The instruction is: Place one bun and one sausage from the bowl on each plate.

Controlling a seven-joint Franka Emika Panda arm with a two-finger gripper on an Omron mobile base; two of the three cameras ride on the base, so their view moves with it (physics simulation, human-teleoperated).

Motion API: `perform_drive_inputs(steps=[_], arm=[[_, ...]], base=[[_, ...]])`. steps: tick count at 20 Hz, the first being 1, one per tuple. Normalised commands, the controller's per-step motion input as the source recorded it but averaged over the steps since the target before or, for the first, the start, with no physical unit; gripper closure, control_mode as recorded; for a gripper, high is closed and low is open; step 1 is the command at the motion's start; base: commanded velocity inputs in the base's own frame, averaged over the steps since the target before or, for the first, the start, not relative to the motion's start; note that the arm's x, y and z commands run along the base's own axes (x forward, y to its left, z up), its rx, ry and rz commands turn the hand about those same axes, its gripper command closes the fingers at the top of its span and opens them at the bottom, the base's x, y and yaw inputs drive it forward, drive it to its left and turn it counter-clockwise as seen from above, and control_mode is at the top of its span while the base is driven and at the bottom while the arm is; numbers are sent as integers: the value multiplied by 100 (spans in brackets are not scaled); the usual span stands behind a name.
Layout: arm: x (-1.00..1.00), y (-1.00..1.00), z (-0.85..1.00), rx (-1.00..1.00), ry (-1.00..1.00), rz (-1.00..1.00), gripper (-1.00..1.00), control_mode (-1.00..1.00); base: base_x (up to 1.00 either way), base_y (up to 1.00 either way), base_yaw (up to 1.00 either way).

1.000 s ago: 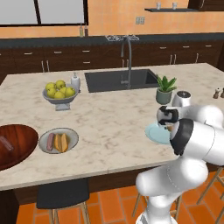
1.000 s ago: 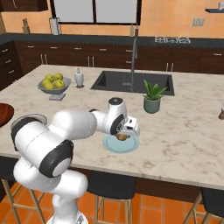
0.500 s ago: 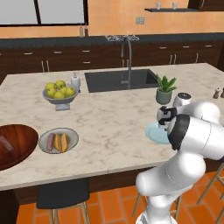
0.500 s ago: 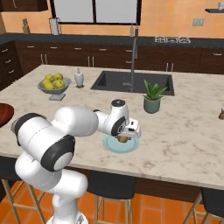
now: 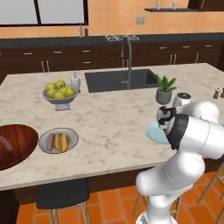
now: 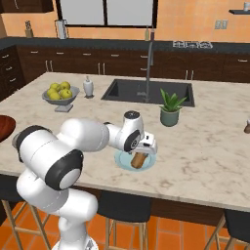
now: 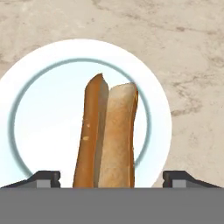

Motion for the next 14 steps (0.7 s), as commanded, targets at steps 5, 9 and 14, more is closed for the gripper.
perform_drive_inputs(steps=[5, 9, 14], arm=[[0, 8, 11, -3, 0, 0, -100, -100], [-19, 67, 81, -12, 0, 2, -100, -100], [-46, 100, 94, 1, 5, 0, -100, -100]], base=[[0, 0, 0], [0, 0, 0], [0, 0, 0]])
